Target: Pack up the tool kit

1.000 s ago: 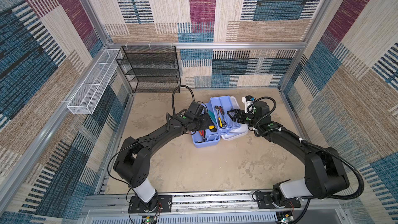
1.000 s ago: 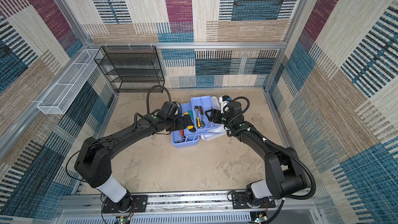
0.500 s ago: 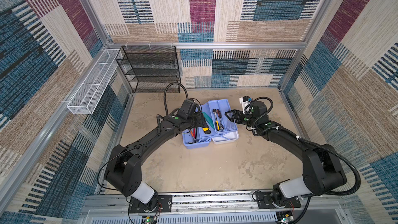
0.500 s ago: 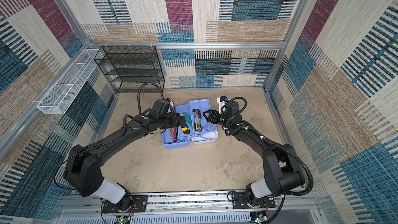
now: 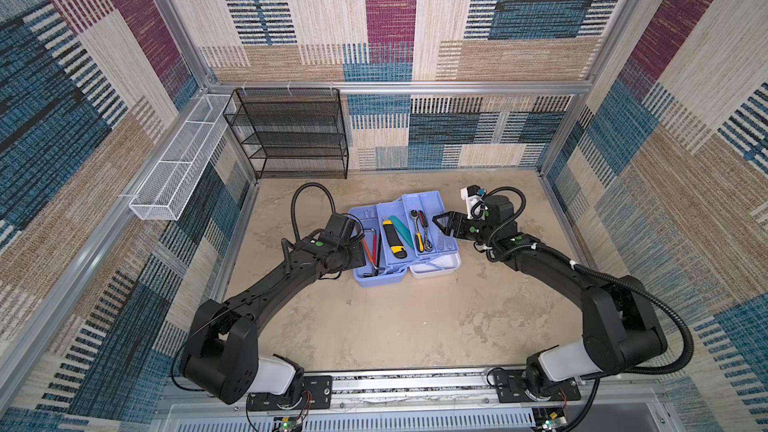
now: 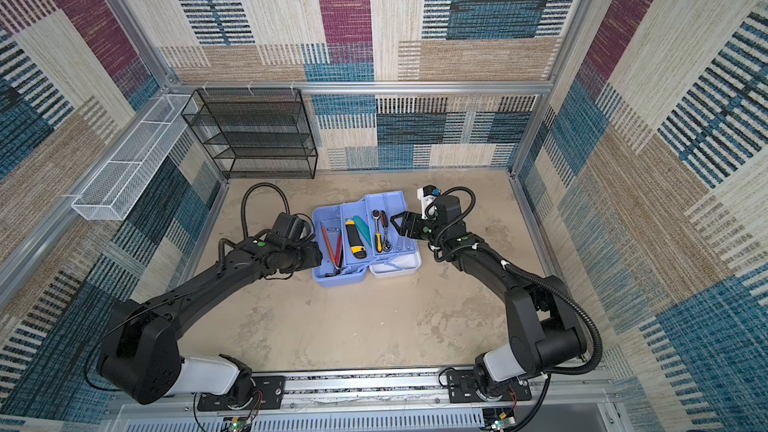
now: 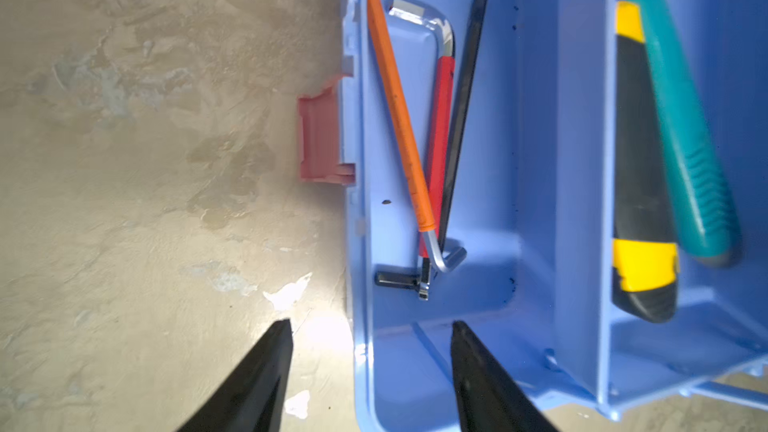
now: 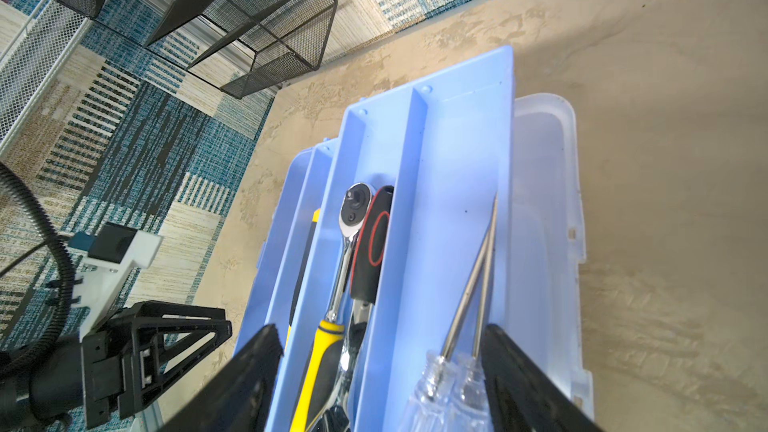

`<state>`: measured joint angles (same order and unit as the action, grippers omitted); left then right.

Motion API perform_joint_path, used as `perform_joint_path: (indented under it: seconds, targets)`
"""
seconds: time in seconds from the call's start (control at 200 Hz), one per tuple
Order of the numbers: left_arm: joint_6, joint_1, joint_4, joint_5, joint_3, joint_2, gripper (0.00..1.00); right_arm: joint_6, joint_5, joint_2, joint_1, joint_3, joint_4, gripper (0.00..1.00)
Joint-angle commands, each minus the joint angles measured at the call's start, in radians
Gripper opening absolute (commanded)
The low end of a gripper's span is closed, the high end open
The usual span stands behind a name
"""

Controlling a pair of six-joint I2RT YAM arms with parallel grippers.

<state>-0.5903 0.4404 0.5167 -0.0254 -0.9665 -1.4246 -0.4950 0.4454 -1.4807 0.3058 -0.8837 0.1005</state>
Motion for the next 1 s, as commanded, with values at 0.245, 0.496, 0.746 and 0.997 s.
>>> perform_joint_path:
  seconds: [0.245,0.496,0.746,0.997]
  targets:
    - [0.065,-0.002,-0.040,0.156,-0.062,-0.141,0.40,-0.008,0.007,0.005,0.001,0.007,0.034,0.78]
    - [0.054,0.028,-0.062,0.192,-0.113,-0.184,0.33,-0.024,0.022,0.009,0.001,0.019,0.055,0.78]
    - [0.019,0.084,-0.090,0.200,-0.145,-0.242,0.33,0.024,-0.034,0.027,0.001,0.000,-0.018,0.78]
    - [0.022,0.086,-0.093,0.185,-0.121,-0.214,0.33,0.124,-0.164,0.071,-0.011,-0.041,-0.117,0.86]
